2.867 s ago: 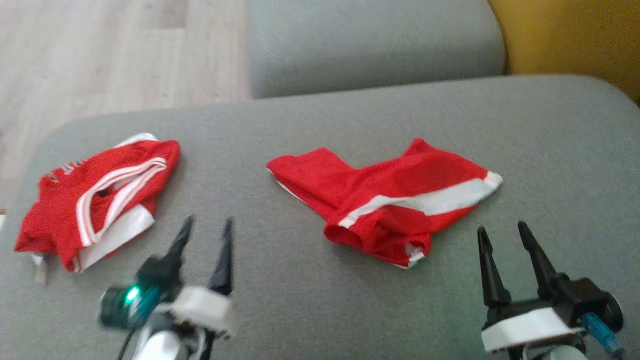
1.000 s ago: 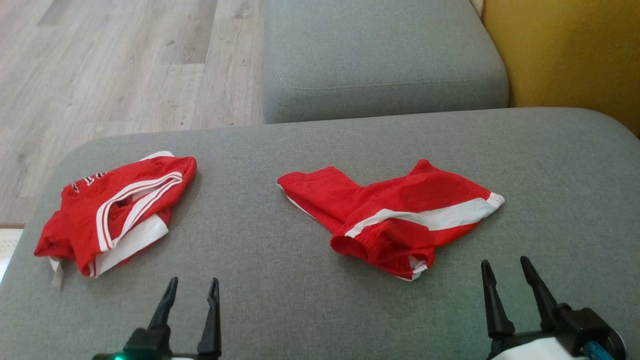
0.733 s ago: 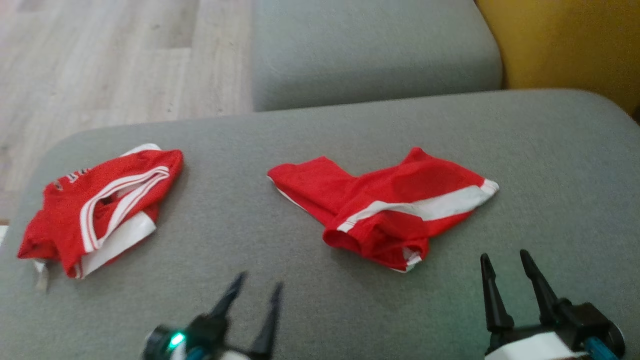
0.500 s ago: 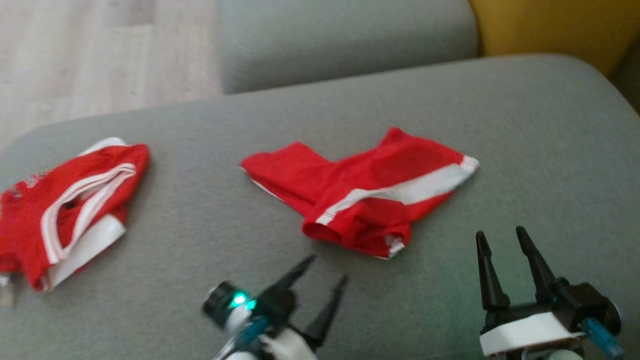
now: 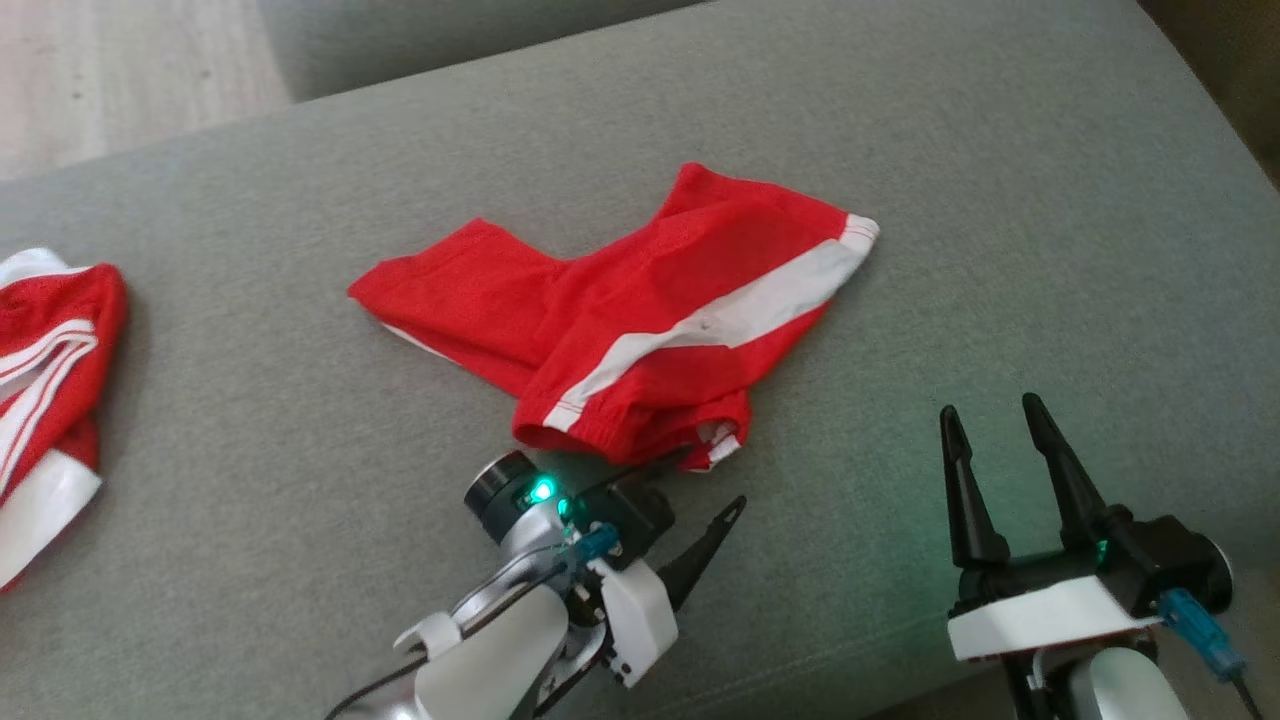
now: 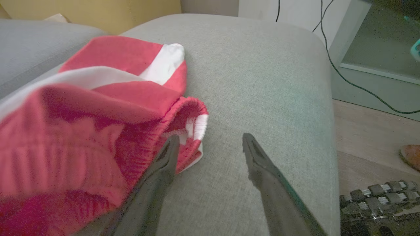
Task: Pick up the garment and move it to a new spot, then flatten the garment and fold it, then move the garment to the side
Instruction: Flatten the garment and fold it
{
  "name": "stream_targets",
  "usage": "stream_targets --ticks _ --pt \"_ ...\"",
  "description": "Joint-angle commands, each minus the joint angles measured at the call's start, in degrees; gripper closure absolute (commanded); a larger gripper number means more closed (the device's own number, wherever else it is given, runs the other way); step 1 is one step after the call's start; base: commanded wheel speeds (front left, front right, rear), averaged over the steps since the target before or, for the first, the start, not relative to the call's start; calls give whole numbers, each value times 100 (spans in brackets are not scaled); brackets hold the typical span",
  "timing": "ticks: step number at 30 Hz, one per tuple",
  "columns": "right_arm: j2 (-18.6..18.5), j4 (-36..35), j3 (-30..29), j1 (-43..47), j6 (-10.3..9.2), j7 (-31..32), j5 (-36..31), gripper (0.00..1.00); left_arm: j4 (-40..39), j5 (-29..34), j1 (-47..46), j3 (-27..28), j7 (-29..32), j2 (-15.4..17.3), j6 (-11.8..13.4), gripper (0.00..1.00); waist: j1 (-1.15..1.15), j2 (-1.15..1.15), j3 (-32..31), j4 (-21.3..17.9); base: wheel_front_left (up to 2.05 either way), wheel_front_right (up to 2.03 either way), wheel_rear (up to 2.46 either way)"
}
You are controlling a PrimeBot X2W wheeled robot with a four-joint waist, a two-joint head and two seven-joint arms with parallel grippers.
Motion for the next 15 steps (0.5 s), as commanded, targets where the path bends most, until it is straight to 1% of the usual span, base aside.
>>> stream_targets --ticks 1,4,9,15 --pt "-33 -181 128 -212 44 -37 -30 0 -51 -115 -328 14 -35 -21 60 0 0 0 60 -86 0 0 0" --pt "-33 -184 127 -221 44 -37 -23 0 177 -248 -506 -237 -35 -21 109 0 0 0 58 -125 0 0 0" --pt "-33 -164 208 -265 44 -37 -22 0 379 -507 -723 -495 -35 -21 256 0 0 0 75 -220 0 0 0" --pt "-33 -180 239 -295 44 -37 -2 0 596 -722 -902 -657 -35 -21 398 0 0 0 108 -305 0 0 0"
